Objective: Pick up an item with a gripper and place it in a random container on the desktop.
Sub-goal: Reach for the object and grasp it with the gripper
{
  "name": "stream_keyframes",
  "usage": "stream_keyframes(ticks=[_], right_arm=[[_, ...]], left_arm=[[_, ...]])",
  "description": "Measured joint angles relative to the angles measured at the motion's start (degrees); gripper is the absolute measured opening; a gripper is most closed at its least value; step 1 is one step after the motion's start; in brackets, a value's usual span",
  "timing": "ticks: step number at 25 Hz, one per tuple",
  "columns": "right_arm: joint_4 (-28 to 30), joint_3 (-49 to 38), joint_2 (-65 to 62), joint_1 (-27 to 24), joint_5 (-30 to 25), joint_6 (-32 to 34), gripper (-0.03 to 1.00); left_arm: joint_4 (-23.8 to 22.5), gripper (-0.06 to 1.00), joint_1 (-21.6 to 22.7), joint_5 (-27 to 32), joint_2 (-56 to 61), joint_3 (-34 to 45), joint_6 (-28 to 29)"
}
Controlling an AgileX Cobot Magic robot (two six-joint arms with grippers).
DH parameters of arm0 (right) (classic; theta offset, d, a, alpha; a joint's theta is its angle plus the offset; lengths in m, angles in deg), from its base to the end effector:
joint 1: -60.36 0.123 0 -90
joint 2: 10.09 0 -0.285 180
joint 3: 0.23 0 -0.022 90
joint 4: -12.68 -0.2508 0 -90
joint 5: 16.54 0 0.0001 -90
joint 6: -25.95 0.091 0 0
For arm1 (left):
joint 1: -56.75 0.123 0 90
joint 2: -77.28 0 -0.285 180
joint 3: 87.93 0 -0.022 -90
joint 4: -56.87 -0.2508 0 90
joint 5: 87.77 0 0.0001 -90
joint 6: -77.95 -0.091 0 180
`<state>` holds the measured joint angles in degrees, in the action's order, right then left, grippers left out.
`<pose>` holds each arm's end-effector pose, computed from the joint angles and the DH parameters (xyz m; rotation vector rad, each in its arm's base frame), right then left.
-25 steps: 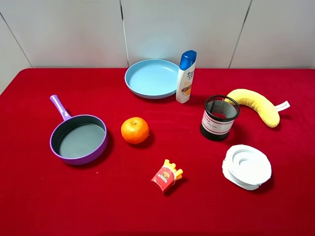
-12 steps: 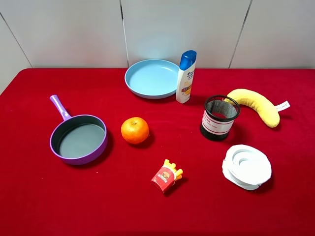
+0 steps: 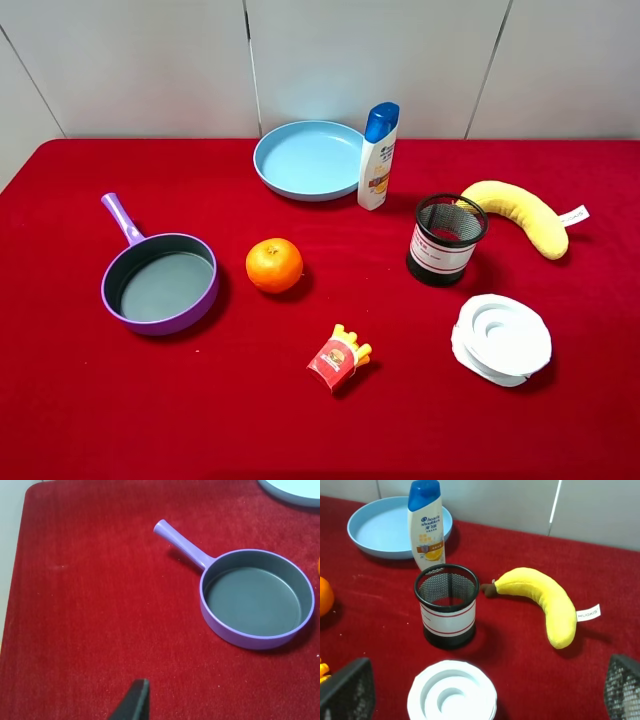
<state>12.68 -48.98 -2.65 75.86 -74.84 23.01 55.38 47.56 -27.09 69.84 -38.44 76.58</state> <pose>-0.0036 -0.0010 0.2799 -0.3206 1.9751 0.1408 -0.0035 0.0027 0.2730 0.1879 2.0442 -0.0536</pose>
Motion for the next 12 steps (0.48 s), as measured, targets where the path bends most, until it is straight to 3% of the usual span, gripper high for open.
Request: stream_keyframes(ticks=[12], right_arm=[[0.0,0.0,0.0,0.0,0.0,0.0,0.69]], left_arm=[[0.0,0.99,0.0,0.0,0.0,0.0,0.0]])
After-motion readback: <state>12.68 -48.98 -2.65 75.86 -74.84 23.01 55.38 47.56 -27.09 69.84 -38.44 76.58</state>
